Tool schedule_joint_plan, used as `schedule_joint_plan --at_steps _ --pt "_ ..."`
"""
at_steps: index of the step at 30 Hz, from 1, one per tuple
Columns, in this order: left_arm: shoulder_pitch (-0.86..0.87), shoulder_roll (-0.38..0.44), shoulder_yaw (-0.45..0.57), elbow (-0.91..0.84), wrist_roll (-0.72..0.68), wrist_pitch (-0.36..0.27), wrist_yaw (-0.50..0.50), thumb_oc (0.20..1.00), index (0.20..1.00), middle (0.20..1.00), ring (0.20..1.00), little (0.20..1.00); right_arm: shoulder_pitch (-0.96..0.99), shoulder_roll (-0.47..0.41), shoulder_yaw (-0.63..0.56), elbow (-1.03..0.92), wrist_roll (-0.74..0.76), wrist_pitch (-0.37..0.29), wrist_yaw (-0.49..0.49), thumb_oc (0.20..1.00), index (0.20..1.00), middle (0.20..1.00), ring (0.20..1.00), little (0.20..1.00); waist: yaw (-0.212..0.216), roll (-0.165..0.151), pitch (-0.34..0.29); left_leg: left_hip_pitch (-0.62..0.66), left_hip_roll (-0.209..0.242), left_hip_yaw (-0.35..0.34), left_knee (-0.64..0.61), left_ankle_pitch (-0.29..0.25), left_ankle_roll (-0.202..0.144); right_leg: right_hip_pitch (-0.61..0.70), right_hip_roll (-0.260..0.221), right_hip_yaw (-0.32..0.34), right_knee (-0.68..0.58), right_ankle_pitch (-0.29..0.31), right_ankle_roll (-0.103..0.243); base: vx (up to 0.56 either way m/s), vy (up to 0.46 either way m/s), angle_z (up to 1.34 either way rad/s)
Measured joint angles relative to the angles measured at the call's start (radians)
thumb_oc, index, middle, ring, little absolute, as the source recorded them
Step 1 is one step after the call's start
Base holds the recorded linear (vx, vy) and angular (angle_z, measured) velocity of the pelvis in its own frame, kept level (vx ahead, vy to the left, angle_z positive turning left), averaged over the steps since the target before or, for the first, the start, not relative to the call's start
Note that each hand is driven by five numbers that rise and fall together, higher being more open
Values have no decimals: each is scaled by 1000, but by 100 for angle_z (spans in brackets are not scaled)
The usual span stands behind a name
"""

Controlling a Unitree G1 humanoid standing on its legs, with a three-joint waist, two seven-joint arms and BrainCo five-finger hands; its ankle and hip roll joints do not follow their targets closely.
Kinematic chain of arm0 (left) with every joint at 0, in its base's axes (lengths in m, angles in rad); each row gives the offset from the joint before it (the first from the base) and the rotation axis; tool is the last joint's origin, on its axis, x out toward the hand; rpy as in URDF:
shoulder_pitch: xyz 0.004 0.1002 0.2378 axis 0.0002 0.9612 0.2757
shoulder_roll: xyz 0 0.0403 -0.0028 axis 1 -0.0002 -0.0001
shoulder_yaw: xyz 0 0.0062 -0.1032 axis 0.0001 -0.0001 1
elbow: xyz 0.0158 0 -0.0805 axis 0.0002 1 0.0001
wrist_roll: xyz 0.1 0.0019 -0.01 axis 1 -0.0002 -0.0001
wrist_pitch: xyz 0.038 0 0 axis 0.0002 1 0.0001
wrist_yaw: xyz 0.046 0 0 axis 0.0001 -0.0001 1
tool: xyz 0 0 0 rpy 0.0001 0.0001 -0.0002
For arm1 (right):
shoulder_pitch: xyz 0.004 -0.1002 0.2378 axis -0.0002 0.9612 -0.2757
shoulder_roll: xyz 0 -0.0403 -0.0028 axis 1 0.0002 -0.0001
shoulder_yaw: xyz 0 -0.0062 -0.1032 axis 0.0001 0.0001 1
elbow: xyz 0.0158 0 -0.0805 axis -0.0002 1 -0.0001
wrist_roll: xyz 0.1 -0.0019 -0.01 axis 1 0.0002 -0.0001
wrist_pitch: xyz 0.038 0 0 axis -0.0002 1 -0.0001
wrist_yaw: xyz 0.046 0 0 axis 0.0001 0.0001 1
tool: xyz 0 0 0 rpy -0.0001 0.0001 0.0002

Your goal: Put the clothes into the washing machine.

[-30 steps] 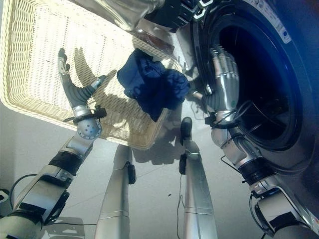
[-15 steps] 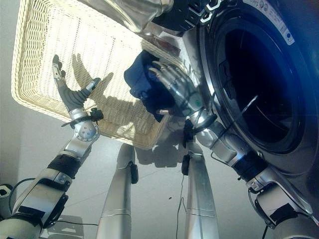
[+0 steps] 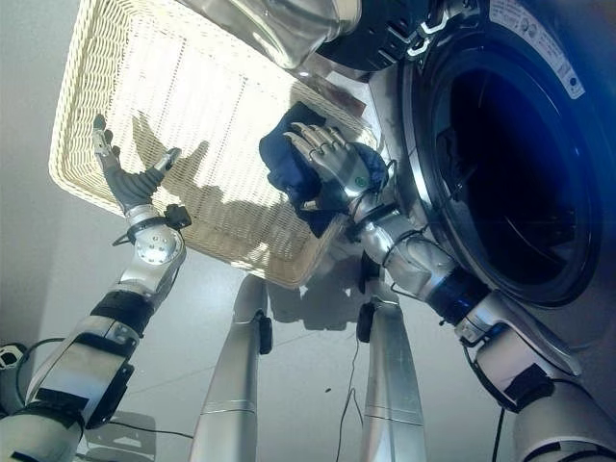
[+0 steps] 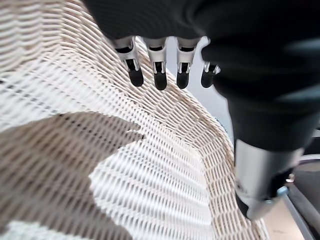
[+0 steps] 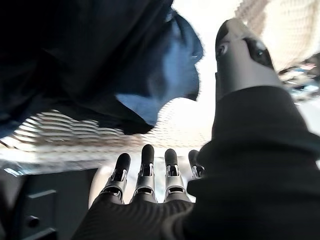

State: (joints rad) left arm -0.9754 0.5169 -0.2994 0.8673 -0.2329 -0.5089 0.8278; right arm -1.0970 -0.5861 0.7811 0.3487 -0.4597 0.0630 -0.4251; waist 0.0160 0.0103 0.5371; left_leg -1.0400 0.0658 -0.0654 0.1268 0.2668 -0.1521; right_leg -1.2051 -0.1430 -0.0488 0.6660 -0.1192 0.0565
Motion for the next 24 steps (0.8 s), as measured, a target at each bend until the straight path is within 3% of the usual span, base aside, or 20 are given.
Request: schedule_joint_plan --at_steps 4,9,18,24 --pt "-33 -3 -1 26 0 0 -21 1000 1000 1000 1000 1000 -76 64 51 110 0 120 7 1000 1000 1000 1000 1000 3 0 0 0 1 -8 2 1 -1 5 -1 -7 1 -1 -1 0 0 0" --pt "-48 -19 -3 29 -1 0 -24 1000 1000 1000 1000 1000 -105 60 86 199 19 257 65 1000 1000 1000 1000 1000 29 2 -1 1 3 -22 3 -1 -7 11 -1 -20 7 -4 -6 9 -8 3" --pt "-58 -20 -33 28 -25 0 -24 1000 1000 1000 1000 1000 -161 82 117 254 16 314 156 1000 1000 1000 1000 1000 37 2 -1 1 3 -37 4 2 -10 15 -2 -33 13 -6 -9 5 -8 0" --pt "-57 -25 -35 20 -22 0 -13 1000 1000 1000 1000 1000 -161 61 127 252 -76 318 225 1000 1000 1000 1000 1000 44 2 -1 0 4 -44 3 3 -11 16 -1 -38 16 -9 -12 0 0 0"
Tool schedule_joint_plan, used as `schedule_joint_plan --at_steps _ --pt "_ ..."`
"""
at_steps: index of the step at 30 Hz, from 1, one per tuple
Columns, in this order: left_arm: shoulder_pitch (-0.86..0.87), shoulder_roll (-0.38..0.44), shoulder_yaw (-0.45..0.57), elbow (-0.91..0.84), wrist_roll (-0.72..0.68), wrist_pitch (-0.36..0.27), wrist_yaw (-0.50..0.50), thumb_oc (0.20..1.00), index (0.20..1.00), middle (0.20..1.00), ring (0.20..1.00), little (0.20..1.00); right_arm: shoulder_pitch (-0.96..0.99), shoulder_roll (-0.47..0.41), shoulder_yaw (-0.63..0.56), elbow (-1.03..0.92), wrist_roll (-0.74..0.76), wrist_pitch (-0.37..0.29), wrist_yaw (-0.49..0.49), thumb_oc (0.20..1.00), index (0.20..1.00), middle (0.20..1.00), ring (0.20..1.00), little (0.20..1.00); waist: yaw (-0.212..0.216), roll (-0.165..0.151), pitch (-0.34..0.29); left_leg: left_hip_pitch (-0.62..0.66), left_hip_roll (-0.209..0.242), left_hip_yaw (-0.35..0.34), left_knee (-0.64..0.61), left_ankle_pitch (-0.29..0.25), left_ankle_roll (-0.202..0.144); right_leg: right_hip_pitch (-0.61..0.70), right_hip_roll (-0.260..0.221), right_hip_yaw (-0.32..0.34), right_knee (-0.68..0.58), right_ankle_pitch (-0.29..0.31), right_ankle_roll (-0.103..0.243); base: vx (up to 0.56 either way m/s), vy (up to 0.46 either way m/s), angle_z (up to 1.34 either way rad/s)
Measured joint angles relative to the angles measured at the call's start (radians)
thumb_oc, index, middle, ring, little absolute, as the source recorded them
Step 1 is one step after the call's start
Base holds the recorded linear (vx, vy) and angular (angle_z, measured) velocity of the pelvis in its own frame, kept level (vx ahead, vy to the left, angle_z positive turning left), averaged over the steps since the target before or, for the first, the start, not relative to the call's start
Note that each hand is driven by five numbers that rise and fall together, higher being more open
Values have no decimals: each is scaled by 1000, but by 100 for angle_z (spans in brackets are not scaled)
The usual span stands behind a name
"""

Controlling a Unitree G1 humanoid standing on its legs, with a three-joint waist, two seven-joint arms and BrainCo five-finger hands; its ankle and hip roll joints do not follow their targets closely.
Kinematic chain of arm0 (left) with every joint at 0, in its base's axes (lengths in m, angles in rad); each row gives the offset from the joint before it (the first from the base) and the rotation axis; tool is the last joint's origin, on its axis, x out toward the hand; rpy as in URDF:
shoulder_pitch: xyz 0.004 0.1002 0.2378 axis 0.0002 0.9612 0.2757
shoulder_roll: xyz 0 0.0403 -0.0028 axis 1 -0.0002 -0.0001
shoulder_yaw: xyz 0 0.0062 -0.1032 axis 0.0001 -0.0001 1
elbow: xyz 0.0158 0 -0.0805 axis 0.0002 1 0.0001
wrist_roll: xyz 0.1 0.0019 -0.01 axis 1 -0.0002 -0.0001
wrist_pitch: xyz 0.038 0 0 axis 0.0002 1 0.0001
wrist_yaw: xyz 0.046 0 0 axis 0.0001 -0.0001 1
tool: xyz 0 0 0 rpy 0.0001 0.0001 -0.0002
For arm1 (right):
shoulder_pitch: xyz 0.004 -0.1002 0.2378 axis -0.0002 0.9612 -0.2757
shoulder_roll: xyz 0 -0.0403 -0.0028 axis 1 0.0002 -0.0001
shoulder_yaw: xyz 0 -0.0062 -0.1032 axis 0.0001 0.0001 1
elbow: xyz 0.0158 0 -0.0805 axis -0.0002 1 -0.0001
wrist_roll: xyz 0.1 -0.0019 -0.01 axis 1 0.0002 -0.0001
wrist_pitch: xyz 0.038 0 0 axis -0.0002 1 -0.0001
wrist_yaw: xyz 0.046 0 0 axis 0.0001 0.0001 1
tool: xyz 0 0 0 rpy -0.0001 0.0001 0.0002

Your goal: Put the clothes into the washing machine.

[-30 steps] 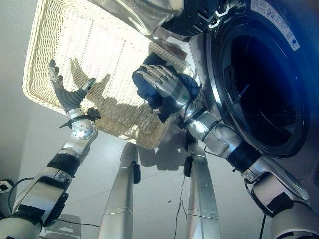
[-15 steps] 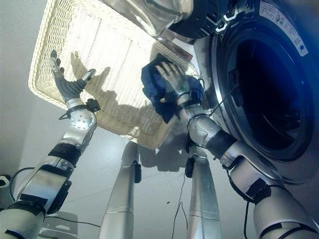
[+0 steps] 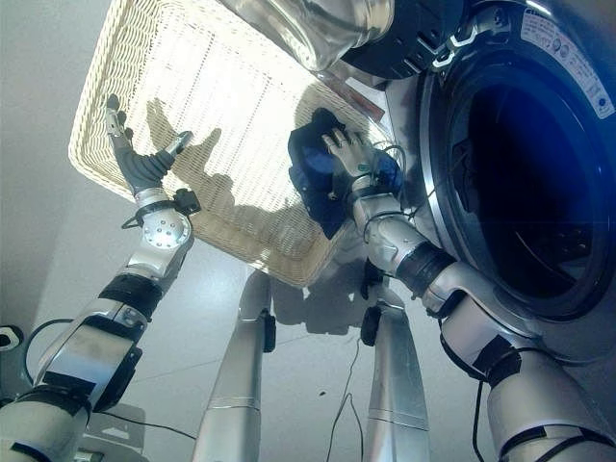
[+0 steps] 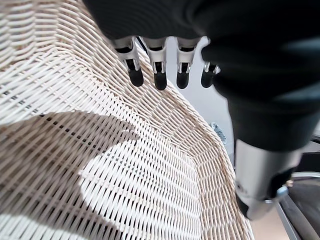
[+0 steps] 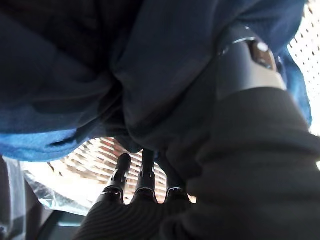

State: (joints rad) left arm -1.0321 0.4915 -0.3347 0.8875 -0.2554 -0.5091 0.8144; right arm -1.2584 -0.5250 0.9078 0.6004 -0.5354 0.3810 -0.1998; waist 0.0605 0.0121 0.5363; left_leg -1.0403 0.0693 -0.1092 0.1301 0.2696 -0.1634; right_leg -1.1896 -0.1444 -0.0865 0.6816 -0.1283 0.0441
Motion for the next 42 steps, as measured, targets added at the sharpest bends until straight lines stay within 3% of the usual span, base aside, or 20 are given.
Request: schedule_joint_plan --at_steps 4,5,6,7,26,31,35,39,42 --pt "1 0 0 -12 4 0 17 1000 1000 1000 1000 1000 2 -15 0 -10 -49 -6 32 1000 1000 1000 1000 1000 -1 0 0 -2 1 -1 -1 -2 -2 0 0 -3 -2 -1 0 0 0 0" --pt "1 0 0 -16 4 0 21 1000 1000 1000 1000 1000 4 -21 0 -13 -61 -13 36 818 818 818 818 818 -2 0 0 -3 1 -1 -2 -3 -3 0 0 -3 -3 -1 0 0 0 0" --pt "2 0 0 -24 4 0 24 1000 1000 1000 1000 1000 7 -31 0 -21 -65 -22 40 351 351 351 351 351 -3 0 0 -4 1 -1 -2 -3 -3 0 0 -4 -4 -1 1 0 0 0" --pt "3 0 0 -35 4 0 30 1000 1000 1000 1000 1000 10 -42 1 -31 -77 -33 41 200 200 200 200 200 -5 0 0 -6 1 -2 -2 -3 -1 0 0 -5 -5 -2 1 0 0 0" --pt "10 -1 1 -41 6 -3 51 1000 1000 1000 1000 1000 46 -79 -3 -66 -141 -139 -53 200 200 200 200 200 -45 -1 0 -20 0 -2 2 0 1 -5 0 -8 -16 -4 5 0 0 0" --pt "8 -1 1 -41 6 -3 51 1000 1000 1000 1000 1000 50 -79 -13 -68 -62 -153 -69 200 200 200 200 200 -48 -1 0 -20 0 -2 3 1 2 -5 1 -8 -15 0 -1 0 0 0" --pt "14 2 3 -41 5 -5 50 1000 1000 1000 1000 1000 108 -72 -114 -90 323 -196 -38 200 200 200 200 200 -46 -1 0 -20 0 -2 4 1 2 -5 0 -8 -14 -1 1 0 0 0" --pt "31 10 6 -41 4 -8 28 1000 1000 1000 1000 1000 211 -28 -271 -114 849 -332 49 200 200 200 200 200 -48 -1 0 -19 0 -2 5 -1 0 -6 1 -8 -13 -4 3 0 0 0" --pt "32 10 9 -41 4 -8 13 1000 1000 1000 1000 1000 258 -19 -314 -108 1142 -420 146 200 200 200 200 200 -48 -1 0 -19 0 -2 5 -3 -1 -6 1 -7 -13 -4 3 0 0 0"
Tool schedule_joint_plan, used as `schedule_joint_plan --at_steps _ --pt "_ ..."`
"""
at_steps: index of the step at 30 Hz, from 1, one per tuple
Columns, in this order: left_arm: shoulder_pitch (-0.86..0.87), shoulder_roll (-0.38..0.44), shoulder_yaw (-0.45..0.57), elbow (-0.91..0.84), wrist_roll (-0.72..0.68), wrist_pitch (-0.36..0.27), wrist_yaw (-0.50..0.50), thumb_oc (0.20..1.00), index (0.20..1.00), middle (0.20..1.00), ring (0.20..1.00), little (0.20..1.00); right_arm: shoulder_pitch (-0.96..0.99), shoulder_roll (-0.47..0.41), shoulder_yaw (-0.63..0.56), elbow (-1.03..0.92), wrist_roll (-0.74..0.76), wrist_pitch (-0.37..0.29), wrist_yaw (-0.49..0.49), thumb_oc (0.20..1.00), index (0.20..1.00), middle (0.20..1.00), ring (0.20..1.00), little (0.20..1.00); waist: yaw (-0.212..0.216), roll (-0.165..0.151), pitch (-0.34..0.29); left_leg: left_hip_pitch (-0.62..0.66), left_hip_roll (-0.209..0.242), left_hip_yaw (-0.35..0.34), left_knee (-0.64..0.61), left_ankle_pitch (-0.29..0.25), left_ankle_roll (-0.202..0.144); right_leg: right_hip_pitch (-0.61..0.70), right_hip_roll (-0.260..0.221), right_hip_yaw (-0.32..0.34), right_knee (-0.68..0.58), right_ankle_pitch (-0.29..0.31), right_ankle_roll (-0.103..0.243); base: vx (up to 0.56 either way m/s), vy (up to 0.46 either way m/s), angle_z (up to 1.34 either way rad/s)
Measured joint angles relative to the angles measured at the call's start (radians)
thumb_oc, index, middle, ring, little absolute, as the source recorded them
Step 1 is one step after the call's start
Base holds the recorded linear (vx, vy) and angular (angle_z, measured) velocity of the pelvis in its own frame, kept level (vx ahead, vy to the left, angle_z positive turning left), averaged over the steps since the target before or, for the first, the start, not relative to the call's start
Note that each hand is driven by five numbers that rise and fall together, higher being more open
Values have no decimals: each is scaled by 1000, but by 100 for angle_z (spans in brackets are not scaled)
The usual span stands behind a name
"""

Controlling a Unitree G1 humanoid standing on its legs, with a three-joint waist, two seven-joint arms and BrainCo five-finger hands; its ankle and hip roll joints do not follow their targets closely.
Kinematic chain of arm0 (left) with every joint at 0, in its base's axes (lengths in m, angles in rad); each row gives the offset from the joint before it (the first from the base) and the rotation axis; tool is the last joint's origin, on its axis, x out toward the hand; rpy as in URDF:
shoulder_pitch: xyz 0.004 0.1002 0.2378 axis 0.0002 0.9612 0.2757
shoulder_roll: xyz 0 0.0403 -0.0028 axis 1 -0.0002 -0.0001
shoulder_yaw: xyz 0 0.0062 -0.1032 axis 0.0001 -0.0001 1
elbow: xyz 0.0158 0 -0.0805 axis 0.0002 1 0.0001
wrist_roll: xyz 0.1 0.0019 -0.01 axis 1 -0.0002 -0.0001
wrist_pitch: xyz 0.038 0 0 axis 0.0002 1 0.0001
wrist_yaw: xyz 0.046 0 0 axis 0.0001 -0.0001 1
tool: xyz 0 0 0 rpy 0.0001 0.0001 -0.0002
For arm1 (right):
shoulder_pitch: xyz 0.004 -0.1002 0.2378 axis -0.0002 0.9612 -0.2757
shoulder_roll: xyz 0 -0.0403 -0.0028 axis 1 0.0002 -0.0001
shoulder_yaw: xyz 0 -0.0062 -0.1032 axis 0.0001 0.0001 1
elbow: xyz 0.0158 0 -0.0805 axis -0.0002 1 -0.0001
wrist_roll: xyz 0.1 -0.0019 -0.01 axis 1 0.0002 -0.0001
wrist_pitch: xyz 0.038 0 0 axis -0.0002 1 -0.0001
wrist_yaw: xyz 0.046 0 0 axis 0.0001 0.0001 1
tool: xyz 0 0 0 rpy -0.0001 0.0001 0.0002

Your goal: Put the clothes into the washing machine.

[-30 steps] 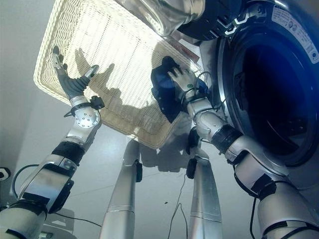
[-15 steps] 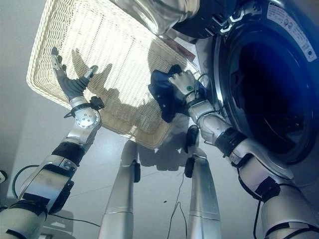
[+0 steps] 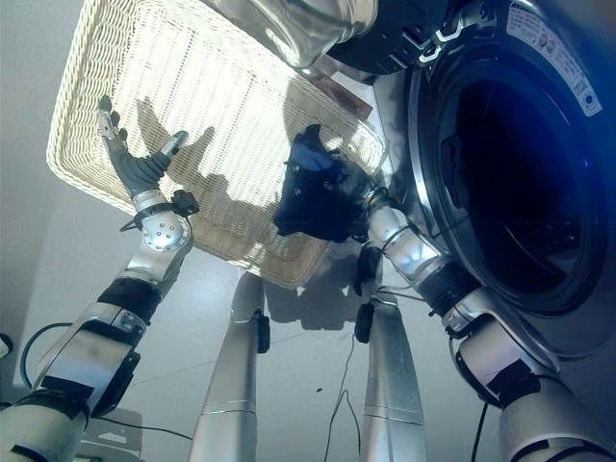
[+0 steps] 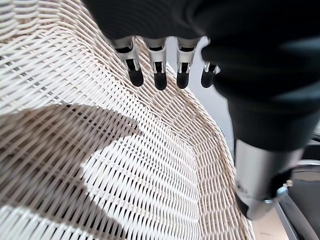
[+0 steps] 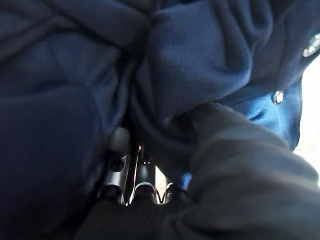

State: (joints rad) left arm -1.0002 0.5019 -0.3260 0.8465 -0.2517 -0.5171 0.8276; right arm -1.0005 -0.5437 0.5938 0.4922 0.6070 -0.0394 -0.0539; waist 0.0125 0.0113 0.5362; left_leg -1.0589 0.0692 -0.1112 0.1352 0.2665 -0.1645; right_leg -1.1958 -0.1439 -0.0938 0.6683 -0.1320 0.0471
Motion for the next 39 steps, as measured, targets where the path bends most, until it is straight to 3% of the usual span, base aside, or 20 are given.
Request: schedule_joint_plan --at_steps 9,17,22,26,28,31,33,34,35,36,38,39 --pt "8 3 3 -1 2 0 -2 1000 1000 1000 1000 1000 104 61 -171 34 581 -185 210 200 200 200 200 200 -20 -1 0 1 -1 2 12 -1 1 5 0 3 0 4 -5 0 0 0" --pt "29 8 3 -2 2 -21 -1 1000 1000 1000 1000 1000 145 55 -319 98 965 -233 410 200 200 200 200 200 -26 -1 0 2 2 6 12 -8 1 6 3 5 -11 7 -8 -1 1 -1" --pt "39 32 3 13 2 -48 -4 1000 1000 1000 1000 1000 145 45 -402 246 1115 -239 414 200 200 200 200 200 -30 -1 1 4 3 14 12 -9 5 8 3 10 -18 11 -7 0 0 0" --pt "43 46 3 44 0 -82 -14 1000 1000 1000 1000 1000 97 21 -496 461 1151 -237 250 200 200 200 200 200 -26 -2 1 16 5 17 12 -11 6 22 6 11 -26 14 -6 2 -8 -1" --pt "50 54 3 45 1 -92 -21 1000 1000 1000 1000 1000 62 -11 -547 562 1149 -237 121 200 200 200 200 200 -25 -2 1 19 7 21 12 -11 7 26 7 13 -32 18 -4 9 -42 -6" --pt "62 67 -5 43 1 -100 -18 1000 1000 1000 1000 1000 -22 -95 -576 609 1119 -246 -152 200 200 200 200 200 -23 -2 1 19 12 27 12 -10 10 28 15 21 -47 30 0 0 -73 -10" --pt "74 72 -21 5 1 -100 1 1000 1000 1000 1000 1000 -57 -104 -590 621 1113 -332 -318 200 200 200 200 200 -21 -2 1 18 13 27 12 -9 11 28 16 20 -49 34 -2 -4 -31 -2" --pt "74 72 -21 5 1 -100 1 1000 1000 1000 1000 1000 -57 -104 -590 621 1113 -332 -318 200 200 200 200 200 -21 -2 1 18 13 27 12 -9 11 28 16 20 -49 34 -2 2 -21 -4" --pt "108 96 -59 -47 3 -104 25 1000 1000 1000 1000 1000 -71 -118 -582 611 1083 -441 -482 200 200 200 200 200 -18 -2 1 17 14 28 2 -12 13 29 19 21 -67 42 5 -2 -3 -5" --pt "108 96 -59 -47 3 -104 25 1000 1000 1000 1000 1000 -71 -118 -582 611 1083 -441 -482 200 200 200 200 200 -18 -2 1 17 14 28 2 -12 13 29 19 21 -67 42 5 -29 -8 -9" --pt "134 114 -68 -64 2 -104 39 1000 1000 1000 1000 1000 -75 -138 -583 610 1047 -518 -571 200 200 200 200 200 -18 -2 1 16 10 31 -10 -8 19 30 18 29 -88 55 13 -67 -6 -7" --pt "169 145 -60 -102 -2 -102 35 1000 1000 1000 1000 1000 -77 -148 -598 568 991 -563 -664 401 401 401 401 401 -19 -5 3 17 13 30 -20 -8 19 32 23 30 -110 71 13 -46 9 -15"
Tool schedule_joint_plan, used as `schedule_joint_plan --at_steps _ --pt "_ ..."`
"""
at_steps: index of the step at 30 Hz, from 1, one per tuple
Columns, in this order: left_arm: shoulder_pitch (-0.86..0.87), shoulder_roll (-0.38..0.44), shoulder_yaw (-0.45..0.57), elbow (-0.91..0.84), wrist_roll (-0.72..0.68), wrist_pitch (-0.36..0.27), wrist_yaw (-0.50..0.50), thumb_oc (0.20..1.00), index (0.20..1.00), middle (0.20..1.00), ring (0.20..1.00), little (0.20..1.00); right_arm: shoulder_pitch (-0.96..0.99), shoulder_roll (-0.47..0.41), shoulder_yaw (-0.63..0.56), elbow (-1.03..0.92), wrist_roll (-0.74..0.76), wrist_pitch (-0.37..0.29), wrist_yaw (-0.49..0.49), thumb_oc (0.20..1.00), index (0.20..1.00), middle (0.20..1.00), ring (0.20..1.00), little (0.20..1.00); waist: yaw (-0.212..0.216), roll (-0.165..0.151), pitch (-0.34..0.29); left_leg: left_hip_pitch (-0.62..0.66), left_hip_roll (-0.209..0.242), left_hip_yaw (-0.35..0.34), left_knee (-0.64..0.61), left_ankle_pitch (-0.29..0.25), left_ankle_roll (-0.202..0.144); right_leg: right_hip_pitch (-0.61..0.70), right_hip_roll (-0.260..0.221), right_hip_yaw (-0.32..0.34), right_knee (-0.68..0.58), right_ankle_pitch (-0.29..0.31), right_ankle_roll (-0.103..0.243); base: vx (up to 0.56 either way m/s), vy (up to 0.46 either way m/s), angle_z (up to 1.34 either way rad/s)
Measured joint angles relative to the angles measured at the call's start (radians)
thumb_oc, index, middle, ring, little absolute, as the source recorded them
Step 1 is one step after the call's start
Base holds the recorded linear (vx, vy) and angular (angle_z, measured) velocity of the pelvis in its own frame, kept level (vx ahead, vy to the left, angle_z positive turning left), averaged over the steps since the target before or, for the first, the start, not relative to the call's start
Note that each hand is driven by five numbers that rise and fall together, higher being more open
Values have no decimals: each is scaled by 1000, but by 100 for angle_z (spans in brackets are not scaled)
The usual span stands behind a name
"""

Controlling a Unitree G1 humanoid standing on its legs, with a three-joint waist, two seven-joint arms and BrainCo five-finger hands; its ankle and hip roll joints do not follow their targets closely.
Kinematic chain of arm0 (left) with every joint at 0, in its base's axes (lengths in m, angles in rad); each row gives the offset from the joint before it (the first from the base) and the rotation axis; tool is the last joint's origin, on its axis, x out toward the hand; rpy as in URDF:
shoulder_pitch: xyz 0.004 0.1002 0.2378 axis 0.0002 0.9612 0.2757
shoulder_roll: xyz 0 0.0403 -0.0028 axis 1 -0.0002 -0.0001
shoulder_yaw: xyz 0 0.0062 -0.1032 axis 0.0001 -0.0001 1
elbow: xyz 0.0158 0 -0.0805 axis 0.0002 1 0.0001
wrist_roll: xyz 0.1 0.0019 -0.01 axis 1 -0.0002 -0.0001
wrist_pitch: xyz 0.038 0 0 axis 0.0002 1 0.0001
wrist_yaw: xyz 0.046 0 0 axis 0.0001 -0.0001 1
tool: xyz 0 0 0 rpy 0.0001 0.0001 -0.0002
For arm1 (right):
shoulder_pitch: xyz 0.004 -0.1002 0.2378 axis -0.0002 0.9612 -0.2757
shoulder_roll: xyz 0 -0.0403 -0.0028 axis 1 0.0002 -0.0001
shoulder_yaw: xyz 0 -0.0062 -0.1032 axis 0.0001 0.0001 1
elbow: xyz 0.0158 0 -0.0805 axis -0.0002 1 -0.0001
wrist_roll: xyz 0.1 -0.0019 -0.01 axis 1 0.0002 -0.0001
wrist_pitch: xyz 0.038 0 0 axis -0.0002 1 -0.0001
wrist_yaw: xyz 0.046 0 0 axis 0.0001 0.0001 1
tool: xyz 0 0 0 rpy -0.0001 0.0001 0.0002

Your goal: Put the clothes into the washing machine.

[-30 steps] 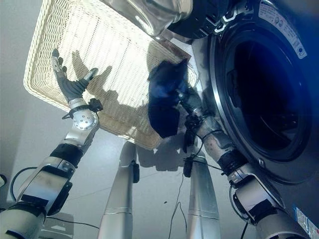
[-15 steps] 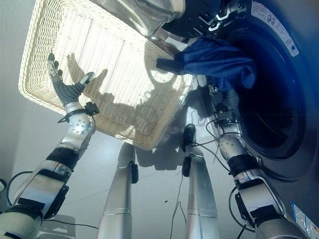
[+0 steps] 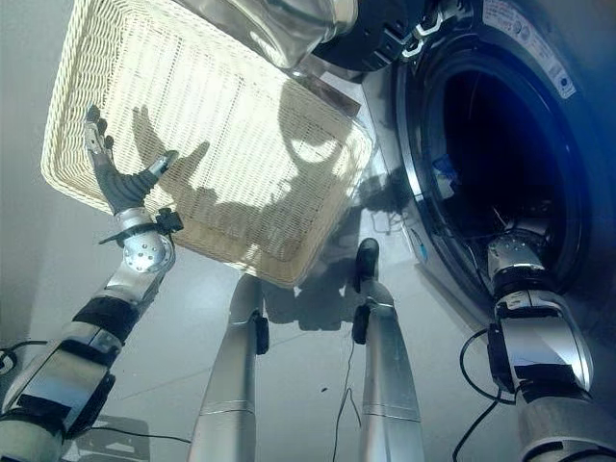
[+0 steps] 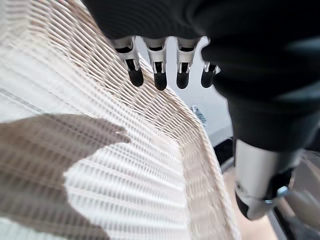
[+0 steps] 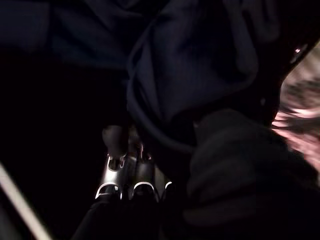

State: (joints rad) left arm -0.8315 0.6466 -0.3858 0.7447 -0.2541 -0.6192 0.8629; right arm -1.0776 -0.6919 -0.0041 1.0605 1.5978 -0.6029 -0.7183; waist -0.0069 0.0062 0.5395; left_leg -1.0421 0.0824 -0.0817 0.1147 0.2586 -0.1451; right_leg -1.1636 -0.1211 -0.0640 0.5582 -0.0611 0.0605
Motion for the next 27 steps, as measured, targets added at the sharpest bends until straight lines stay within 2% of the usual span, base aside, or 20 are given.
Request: schedule_joint_plan --at_steps 1,2,3,6,9,13,16,17,19,21,27 --pt "27 45 2 -32 2 -3 -6 1000 1000 1000 1000 1000 6 1 -7 -44 -51 -56 -54 950 950 950 950 950 0 2 2 -4 0 0 -4 4 5 0 4 4 -20 17 2 -19 19 -19" --pt "35 76 20 -22 -7 -3 -13 1000 1000 1000 1000 1000 45 -11 -10 -71 -141 -105 -92 1000 1000 1000 1000 1000 2 2 2 -4 -5 14 -2 2 10 1 3 22 -34 22 14 -6 18 -16" --pt "40 91 43 -18 -36 -3 -21 1000 1000 1000 1000 1000 58 -29 -28 -103 -178 -134 -99 1000 1000 1000 1000 1000 9 2 2 -4 -13 24 -1 1 21 3 -4 32 -44 31 22 -21 8 -5" --pt "26 104 77 -9 -56 -2 -46 1000 1000 1000 1000 1000 81 -58 -31 -97 -195 -138 -73 1000 1000 1000 1000 1000 13 -1 4 -3 -27 27 -1 7 33 10 -14 39 -52 41 26 -1 -15 3" --pt "8 113 91 -4 -71 0 -82 1000 1000 1000 1000 1000 64 -69 -68 -29 -194 -133 -7 1000 1000 1000 1000 1000 15 -3 5 1 -37 24 6 7 40 23 -26 38 -58 46 34 23 -48 4" --pt "-47 116 43 27 -75 7 -115 1000 1000 1000 1000 1000 -9 -68 -58 89 -194 -81 46 1000 1000 1000 1000 1000 23 -2 4 13 -36 21 13 10 41 34 -25 36 -47 47 33 23 -23 0" --pt "-58 115 10 27 -75 9 -122 1000 1000 1000 1000 1000 -20 -68 -24 89 -240 -32 24 1000 1000 1000 1000 1000 23 -1 4 15 -37 17 9 11 42 33 -25 35 -40 43 38 0 0 0" --pt "-60 111 -5 27 -75 13 -123 1000 1000 1000 1000 1000 -15 -68 14 90 -335 30 -7 1000 1000 1000 1000 1000 20 -1 4 16 -37 17 4 14 43 33 -25 34 -40 44 39 0 0 0" --pt "-59 109 -21 27 -76 18 -120 1000 1000 1000 1000 1000 -9 -72 34 97 -426 96 -38 1000 1000 1000 1000 1000 21 -1 4 16 -37 15 2 15 43 33 -26 31 -39 44 39 0 0 0" --pt "-63 97 -31 27 -75 26 -117 1000 1000 1000 1000 1000 -22 -83 136 147 -572 251 -94 1000 1000 1000 1000 1000 19 -1 4 16 -37 10 0 15 43 36 -25 26 -40 44 39 0 0 0" --pt "-108 81 -63 27 -74 46 -116 1000 1000 1000 1000 1000 -28 -95 255 152 -809 483 -113 1000 1000 1000 1000 1000 11 -1 4 12 -37 8 -5 15 43 31 -26 24 -42 42 40 -6 -1 0"
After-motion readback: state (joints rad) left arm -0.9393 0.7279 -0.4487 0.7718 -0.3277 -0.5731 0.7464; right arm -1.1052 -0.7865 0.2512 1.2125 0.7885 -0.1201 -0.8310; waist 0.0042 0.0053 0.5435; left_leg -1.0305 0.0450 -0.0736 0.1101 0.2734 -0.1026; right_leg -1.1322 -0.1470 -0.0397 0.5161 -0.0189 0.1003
